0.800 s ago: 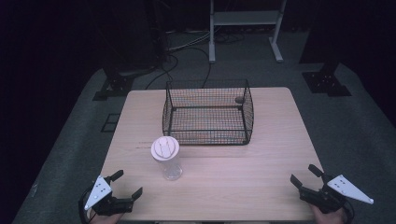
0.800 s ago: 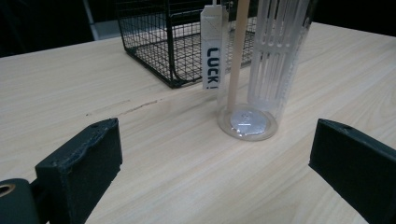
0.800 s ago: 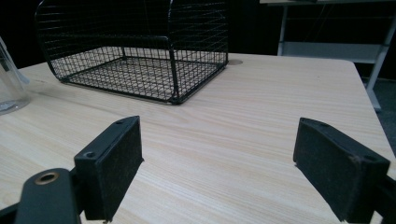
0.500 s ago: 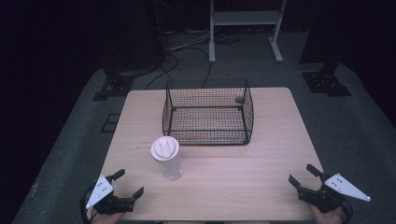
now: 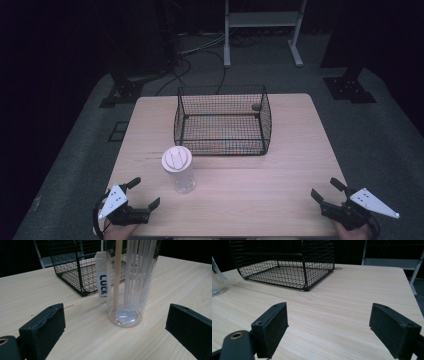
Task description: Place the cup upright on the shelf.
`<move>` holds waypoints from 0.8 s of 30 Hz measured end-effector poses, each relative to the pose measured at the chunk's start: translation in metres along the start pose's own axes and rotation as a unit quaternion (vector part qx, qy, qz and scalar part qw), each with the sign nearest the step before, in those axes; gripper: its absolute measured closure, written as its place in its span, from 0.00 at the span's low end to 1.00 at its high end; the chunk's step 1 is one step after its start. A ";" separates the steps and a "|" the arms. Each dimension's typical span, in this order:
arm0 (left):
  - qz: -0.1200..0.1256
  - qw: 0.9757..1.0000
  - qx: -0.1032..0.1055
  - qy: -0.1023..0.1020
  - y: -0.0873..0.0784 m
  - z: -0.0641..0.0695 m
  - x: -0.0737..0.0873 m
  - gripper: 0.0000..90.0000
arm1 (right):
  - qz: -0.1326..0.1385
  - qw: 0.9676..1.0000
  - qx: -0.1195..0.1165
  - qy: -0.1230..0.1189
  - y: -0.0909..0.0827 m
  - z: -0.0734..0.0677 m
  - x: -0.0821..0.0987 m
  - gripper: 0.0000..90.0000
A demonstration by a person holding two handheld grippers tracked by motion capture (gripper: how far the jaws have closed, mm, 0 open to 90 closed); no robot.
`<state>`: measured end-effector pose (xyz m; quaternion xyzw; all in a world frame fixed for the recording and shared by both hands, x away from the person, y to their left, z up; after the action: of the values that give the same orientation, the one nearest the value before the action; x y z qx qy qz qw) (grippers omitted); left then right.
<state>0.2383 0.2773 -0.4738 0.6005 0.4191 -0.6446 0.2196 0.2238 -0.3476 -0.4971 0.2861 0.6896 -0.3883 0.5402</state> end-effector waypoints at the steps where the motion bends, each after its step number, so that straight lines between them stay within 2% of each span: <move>1: 0.000 1.000 0.000 0.000 0.000 0.000 0.000 0.02 | 0.000 1.000 0.000 0.000 0.000 0.000 0.000 0.16; 6: -0.001 1.000 0.010 0.004 0.006 0.007 -0.004 0.02 | 0.000 1.000 -0.003 0.003 0.001 0.001 0.000 0.16; 24: -0.004 0.999 0.030 0.019 0.023 0.017 -0.013 0.02 | 0.000 1.000 -0.009 -0.006 0.003 -0.003 -0.002 0.16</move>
<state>0.2485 0.2477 -0.4688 0.6169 0.4061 -0.6466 0.1907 0.2250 -0.3440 -0.4957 0.2789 0.6900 -0.3839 0.5465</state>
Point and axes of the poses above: each handheld gripper's, and its own axes: y roughly forward along the jaws, x roughly out of its underside, z roughly to its right, the point moved 1 cm from there along y, roughly forward along the jaws, and after that the axes turned 6 degrees about -x, right-handed, at the moved point
